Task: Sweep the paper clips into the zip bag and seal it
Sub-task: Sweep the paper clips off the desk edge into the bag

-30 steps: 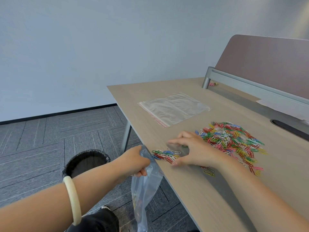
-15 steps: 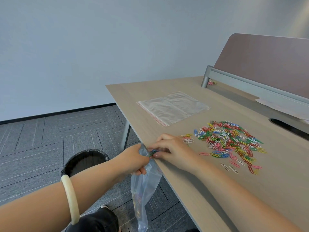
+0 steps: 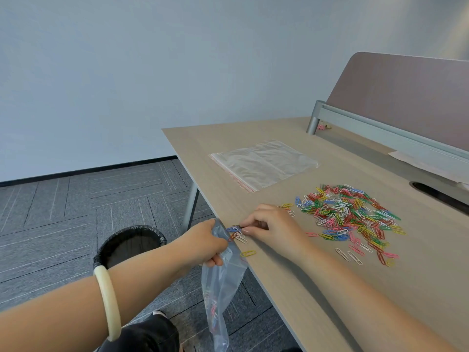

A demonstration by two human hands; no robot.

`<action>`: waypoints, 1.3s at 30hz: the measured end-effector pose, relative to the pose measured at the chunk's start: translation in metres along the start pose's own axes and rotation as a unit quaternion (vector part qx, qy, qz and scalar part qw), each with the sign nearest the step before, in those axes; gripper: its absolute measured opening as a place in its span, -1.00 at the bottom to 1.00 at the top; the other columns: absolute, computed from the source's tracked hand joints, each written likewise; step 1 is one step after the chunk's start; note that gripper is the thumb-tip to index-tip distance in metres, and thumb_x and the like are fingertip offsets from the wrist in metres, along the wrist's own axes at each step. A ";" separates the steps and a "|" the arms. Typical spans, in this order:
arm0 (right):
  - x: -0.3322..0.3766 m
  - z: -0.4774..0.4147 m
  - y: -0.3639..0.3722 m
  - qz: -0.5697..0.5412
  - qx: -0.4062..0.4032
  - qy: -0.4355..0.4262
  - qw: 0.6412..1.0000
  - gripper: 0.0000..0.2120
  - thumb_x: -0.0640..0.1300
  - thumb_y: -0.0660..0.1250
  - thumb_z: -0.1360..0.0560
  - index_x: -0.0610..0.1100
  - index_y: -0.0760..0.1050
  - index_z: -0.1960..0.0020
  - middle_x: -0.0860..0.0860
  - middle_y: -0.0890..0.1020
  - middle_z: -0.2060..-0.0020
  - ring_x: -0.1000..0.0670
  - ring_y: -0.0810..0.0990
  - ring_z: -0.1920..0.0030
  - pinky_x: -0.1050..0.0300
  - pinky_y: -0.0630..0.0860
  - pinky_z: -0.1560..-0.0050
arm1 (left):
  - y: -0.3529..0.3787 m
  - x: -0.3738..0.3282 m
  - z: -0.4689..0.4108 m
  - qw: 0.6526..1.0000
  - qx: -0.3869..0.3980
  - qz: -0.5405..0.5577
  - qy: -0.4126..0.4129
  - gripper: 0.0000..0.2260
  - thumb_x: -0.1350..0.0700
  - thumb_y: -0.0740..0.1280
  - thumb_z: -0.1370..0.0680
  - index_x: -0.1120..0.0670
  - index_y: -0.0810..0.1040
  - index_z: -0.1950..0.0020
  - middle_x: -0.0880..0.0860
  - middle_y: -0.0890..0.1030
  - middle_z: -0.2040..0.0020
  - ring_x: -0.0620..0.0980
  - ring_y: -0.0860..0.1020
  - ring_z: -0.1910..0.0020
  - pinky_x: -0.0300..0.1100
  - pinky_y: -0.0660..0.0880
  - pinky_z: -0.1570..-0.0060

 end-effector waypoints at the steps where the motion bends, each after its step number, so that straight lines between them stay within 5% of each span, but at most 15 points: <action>1: 0.004 -0.002 0.003 0.009 -0.003 -0.007 1.000 -0.92 -0.08 0.44 -0.39 -0.04 0.65 0.13 0.10 0.49 0.32 0.22 0.41 0.30 0.25 0.34 0.23 | 0.000 -0.001 0.001 1.000 0.000 0.000 0.005 -0.42 0.30 0.16 -0.52 0.10 0.08 -0.52 0.10 0.51 0.40 -0.21 0.42 0.70 -0.39 0.36 0.60; 4: 0.014 -0.007 0.007 0.033 0.001 -0.032 0.999 -0.93 -0.06 0.43 -0.38 -0.03 0.65 0.16 0.16 0.47 0.34 0.16 0.42 0.27 0.11 0.40 0.16 | 0.001 -0.003 0.001 1.000 0.001 0.000 0.014 -0.48 0.30 0.16 -0.52 0.10 0.17 -0.47 0.09 0.50 0.40 -0.20 0.41 0.69 -0.38 0.35 0.58; 7: 0.014 -0.006 -0.007 0.012 -0.007 -0.026 1.000 -0.90 -0.04 0.40 -0.42 0.00 0.65 0.10 0.18 0.49 0.33 0.18 0.44 0.25 0.18 0.40 0.15 | 0.000 0.000 0.001 1.000 -0.001 -0.004 0.008 -0.43 0.29 0.16 -0.52 0.07 0.11 -0.51 0.09 0.52 0.41 -0.19 0.41 0.67 -0.36 0.37 0.53; 10: 0.006 0.005 -0.026 -0.038 0.074 0.027 0.996 -0.67 0.03 0.47 -0.34 0.07 0.60 -0.09 0.16 0.48 0.26 0.21 0.42 0.24 0.41 0.32 0.19 | -0.001 0.001 0.001 1.000 0.001 -0.007 -0.001 -0.38 0.29 0.16 -0.51 0.05 0.03 -0.53 0.10 0.54 0.42 -0.20 0.41 0.68 -0.37 0.37 0.56; 13: -0.001 0.011 -0.022 0.055 0.139 0.024 0.988 -0.51 0.14 0.48 -0.28 0.18 0.51 -0.19 0.16 0.46 0.20 0.26 0.37 0.20 0.37 0.21 0.15 | -0.001 0.002 0.001 1.000 0.002 -0.008 -0.002 -0.38 0.28 0.16 -0.51 0.04 0.04 -0.53 0.08 0.54 0.44 -0.19 0.40 0.67 -0.36 0.35 0.55; 21: 0.015 -0.003 0.013 0.066 0.018 -0.039 0.997 -0.88 0.04 0.39 -0.39 0.03 0.63 0.16 0.14 0.57 0.29 0.13 0.48 0.17 -0.04 0.40 -0.03 | 0.002 0.003 0.003 1.000 0.005 -0.012 0.001 -0.37 0.28 0.18 -0.51 0.07 0.02 -0.54 0.08 0.54 0.43 -0.21 0.43 0.67 -0.40 0.38 0.56; 24: 0.020 -0.001 0.008 0.068 -0.010 -0.046 0.997 -0.88 0.03 0.39 -0.39 0.00 0.62 0.22 0.13 0.54 0.32 0.13 0.45 0.22 -0.01 0.43 0.05 | 0.002 0.001 0.005 1.000 0.007 -0.008 0.008 -0.39 0.29 0.17 -0.52 0.07 0.04 -0.53 0.08 0.53 0.41 -0.22 0.44 0.67 -0.40 0.38 0.56; 29: -0.001 0.010 -0.034 0.018 -0.021 0.011 1.000 -0.83 0.05 0.34 -0.45 0.08 0.64 0.00 0.12 0.51 0.24 0.08 0.44 0.15 0.09 0.41 0.04 | 0.002 0.004 0.006 1.000 0.013 -0.010 0.004 -0.39 0.28 0.16 -0.51 0.03 0.06 -0.53 0.07 0.55 0.42 -0.20 0.44 0.64 -0.39 0.39 0.54; 34: 0.000 0.022 -0.014 0.160 0.096 -0.031 0.982 -0.54 0.34 0.03 -0.42 0.28 0.43 -0.23 0.22 0.30 0.20 0.11 0.23 0.05 0.19 0.10 0.01 | 0.002 0.005 0.005 1.000 0.014 -0.007 0.006 -0.40 0.28 0.16 -0.49 0.00 0.13 -0.52 0.07 0.54 0.44 -0.16 0.40 0.61 -0.36 0.38 0.52; 39: 0.014 0.018 0.003 0.130 0.089 -0.057 0.986 -0.55 0.25 0.00 -0.46 0.23 0.42 -0.27 0.13 0.34 0.12 0.08 0.26 0.02 0.14 0.14 -0.06 | 0.001 0.005 0.005 1.000 0.008 0.006 0.008 -0.43 0.29 0.15 -0.51 0.03 0.15 -0.50 0.08 0.52 0.45 -0.19 0.40 0.65 -0.36 0.36 0.55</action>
Point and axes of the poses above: each hand's wrist, its own z-axis away from the middle knuckle, its own y-axis out of the palm, x = y × z, the point moved 4 cm from there along -z, towards the middle knuckle
